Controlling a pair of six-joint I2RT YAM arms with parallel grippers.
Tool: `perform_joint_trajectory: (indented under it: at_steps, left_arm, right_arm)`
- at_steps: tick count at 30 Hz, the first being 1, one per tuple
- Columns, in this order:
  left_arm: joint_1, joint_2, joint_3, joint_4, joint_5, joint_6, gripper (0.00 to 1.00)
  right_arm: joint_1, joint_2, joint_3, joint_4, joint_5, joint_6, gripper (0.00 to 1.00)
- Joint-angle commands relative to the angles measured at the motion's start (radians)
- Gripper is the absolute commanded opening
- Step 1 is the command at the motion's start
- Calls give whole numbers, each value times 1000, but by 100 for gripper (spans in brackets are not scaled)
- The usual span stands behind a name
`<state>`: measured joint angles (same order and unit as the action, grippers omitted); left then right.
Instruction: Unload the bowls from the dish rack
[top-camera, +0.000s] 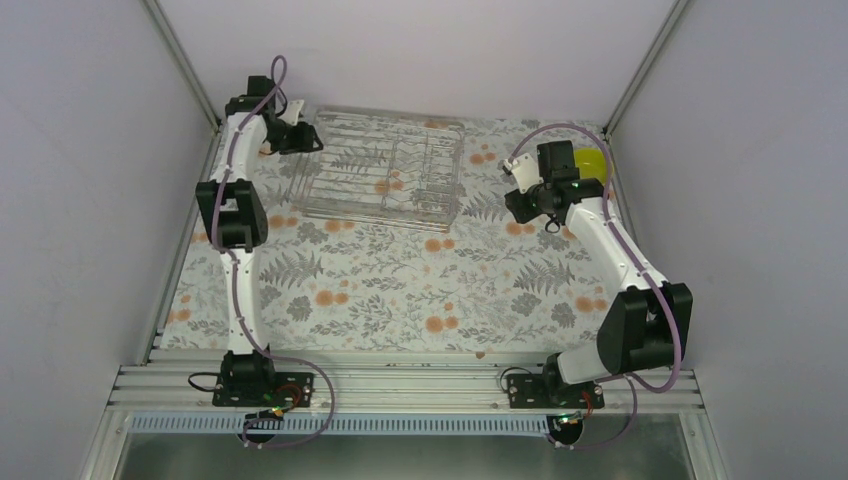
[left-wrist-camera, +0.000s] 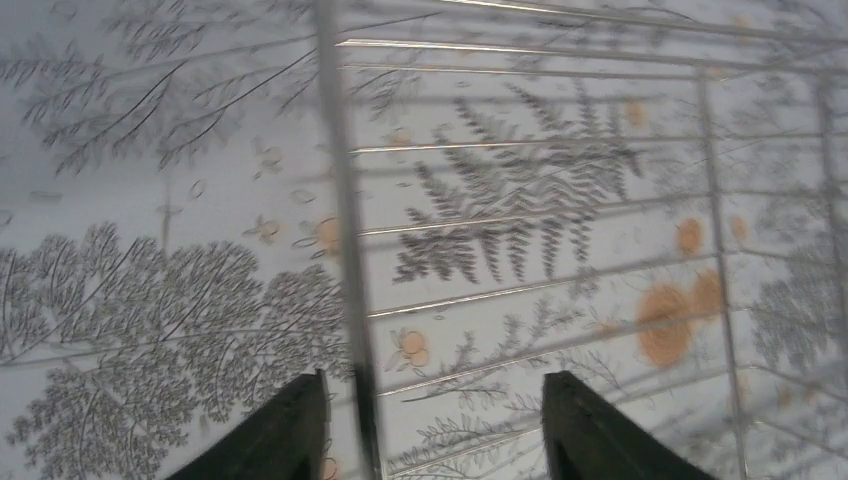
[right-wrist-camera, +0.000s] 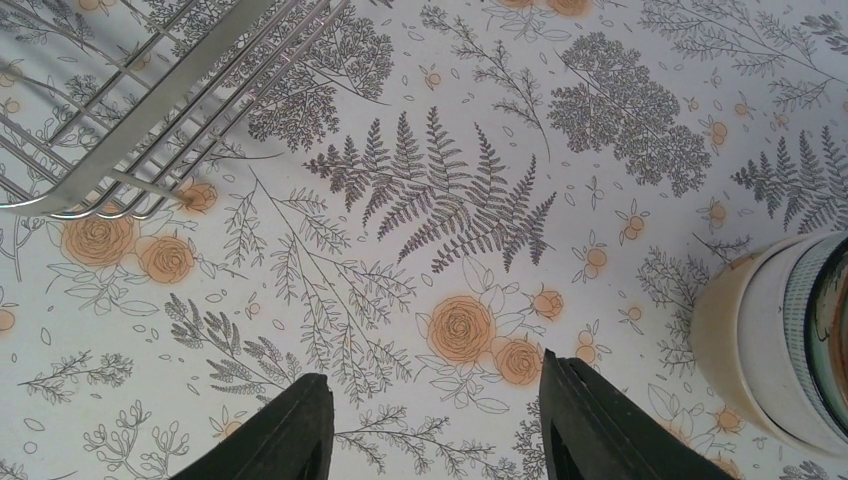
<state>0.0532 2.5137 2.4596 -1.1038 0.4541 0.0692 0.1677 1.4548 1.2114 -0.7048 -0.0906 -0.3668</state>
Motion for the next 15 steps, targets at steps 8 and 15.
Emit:
perform_joint_trajectory:
  at_steps: [8, 15]
  left_arm:
    - [0, -247, -31, 26, 261, 52, 99]
    - [32, -477, -202, 107, 2, 107, 100]
  right_arm:
    - [-6, -18, 36, 35, -89, 30, 58]
    - [22, 145, 185, 13, -216, 56, 59]
